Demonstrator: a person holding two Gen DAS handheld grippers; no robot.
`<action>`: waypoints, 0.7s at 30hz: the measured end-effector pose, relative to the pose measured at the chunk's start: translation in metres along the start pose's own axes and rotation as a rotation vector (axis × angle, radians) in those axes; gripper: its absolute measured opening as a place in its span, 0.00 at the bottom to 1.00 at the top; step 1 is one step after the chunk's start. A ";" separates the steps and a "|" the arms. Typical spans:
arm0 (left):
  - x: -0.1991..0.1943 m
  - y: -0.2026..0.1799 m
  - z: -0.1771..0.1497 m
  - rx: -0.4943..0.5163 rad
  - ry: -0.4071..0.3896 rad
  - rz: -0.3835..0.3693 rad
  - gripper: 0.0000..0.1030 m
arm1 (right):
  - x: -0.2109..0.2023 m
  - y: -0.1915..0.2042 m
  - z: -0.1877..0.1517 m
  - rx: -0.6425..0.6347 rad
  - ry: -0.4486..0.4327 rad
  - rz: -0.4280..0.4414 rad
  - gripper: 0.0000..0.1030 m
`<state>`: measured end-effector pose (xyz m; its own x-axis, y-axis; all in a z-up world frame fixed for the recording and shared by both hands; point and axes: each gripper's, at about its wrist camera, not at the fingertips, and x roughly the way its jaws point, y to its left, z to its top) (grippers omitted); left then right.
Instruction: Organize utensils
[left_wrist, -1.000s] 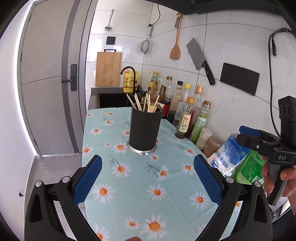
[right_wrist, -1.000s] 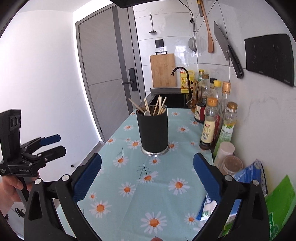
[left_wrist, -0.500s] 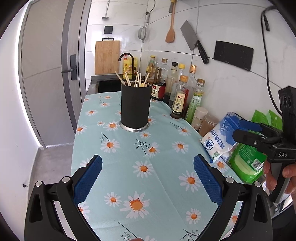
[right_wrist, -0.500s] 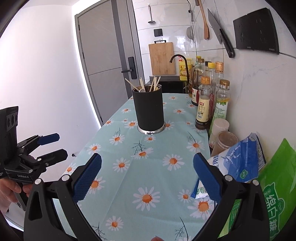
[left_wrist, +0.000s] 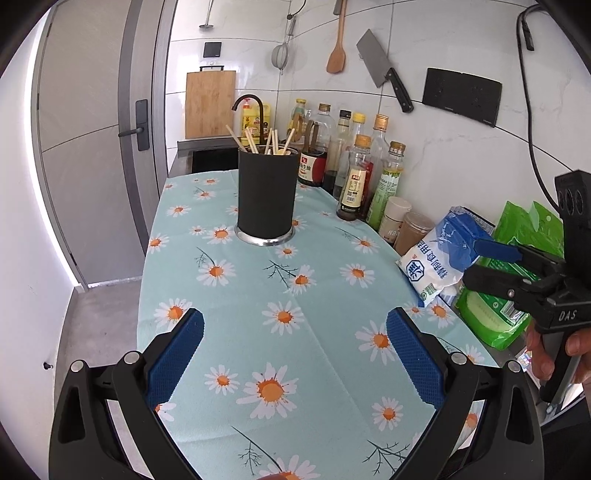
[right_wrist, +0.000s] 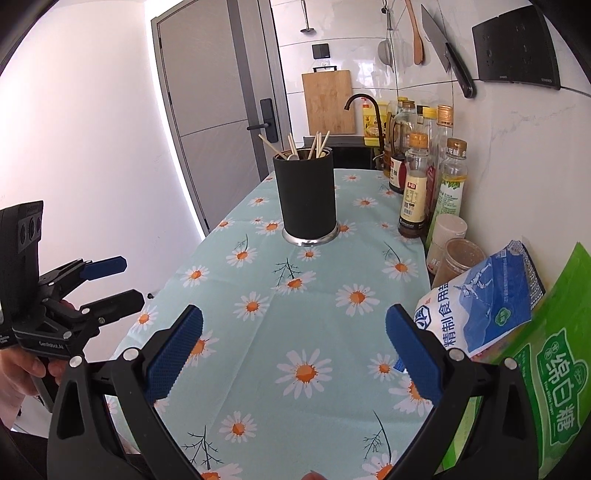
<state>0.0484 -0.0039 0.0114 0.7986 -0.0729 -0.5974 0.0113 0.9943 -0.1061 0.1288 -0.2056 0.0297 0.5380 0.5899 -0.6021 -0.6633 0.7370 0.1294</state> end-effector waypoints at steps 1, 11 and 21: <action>0.000 0.001 0.001 -0.005 0.001 -0.006 0.94 | 0.000 0.001 0.000 0.002 0.002 0.003 0.95; 0.010 0.006 0.005 -0.015 0.017 -0.027 0.94 | 0.013 -0.001 0.009 -0.008 -0.004 0.024 0.95; 0.016 0.013 0.009 -0.030 0.039 -0.034 0.94 | 0.025 -0.001 0.018 -0.013 0.009 0.026 0.95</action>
<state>0.0666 0.0083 0.0081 0.7741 -0.1103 -0.6233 0.0198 0.9884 -0.1503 0.1520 -0.1862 0.0286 0.5160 0.6053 -0.6061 -0.6836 0.7173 0.1344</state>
